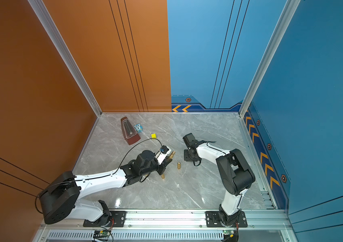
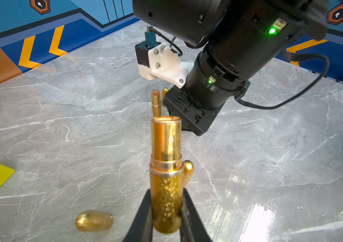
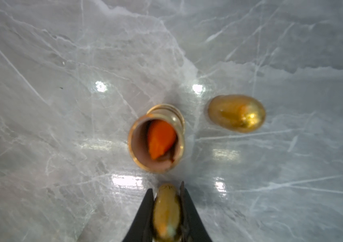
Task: Open the lipstick cap
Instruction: Place the cover at the center of the board.
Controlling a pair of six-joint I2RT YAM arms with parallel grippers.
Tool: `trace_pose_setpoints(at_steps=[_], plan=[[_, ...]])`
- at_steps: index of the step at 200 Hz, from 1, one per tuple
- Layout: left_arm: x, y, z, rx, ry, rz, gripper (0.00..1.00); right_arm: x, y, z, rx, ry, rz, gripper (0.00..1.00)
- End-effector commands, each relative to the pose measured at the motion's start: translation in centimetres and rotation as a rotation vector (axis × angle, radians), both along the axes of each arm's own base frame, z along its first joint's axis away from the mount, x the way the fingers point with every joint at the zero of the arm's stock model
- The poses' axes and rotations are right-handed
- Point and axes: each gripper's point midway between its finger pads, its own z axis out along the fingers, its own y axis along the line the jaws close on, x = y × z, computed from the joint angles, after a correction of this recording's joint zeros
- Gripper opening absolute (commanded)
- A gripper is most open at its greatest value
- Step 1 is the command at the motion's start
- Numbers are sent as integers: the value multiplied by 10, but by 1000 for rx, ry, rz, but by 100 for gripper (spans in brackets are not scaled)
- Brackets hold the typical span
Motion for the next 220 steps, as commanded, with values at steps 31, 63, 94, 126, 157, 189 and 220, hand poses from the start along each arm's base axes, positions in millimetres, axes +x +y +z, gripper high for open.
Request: trace_pose_setpoints(at_steps=[31, 63, 94, 126, 157, 189, 220], plan=[[3, 6, 0, -7, 7, 19, 0, 1, -2, -7, -50, -4, 14, 20], [2, 6, 0, -9, 7, 17, 0, -4, -3, -10, -56, 4, 16, 23], [2, 6, 1, -11, 6, 16, 0, -9, -4, -11, -58, 9, 17, 25], [2, 5, 2, -14, 6, 12, 0, -12, -2, -14, -59, 17, 23, 27], [1, 6, 2, -15, 7, 12, 0, -13, -1, -11, -55, 11, 23, 30], [0, 5, 3, -18, 7, 7, 0, -13, -2, -3, -51, 0, 21, 35], [0, 6, 5, -18, 1, 6, 0, -18, -1, 7, -23, -4, 21, 42]])
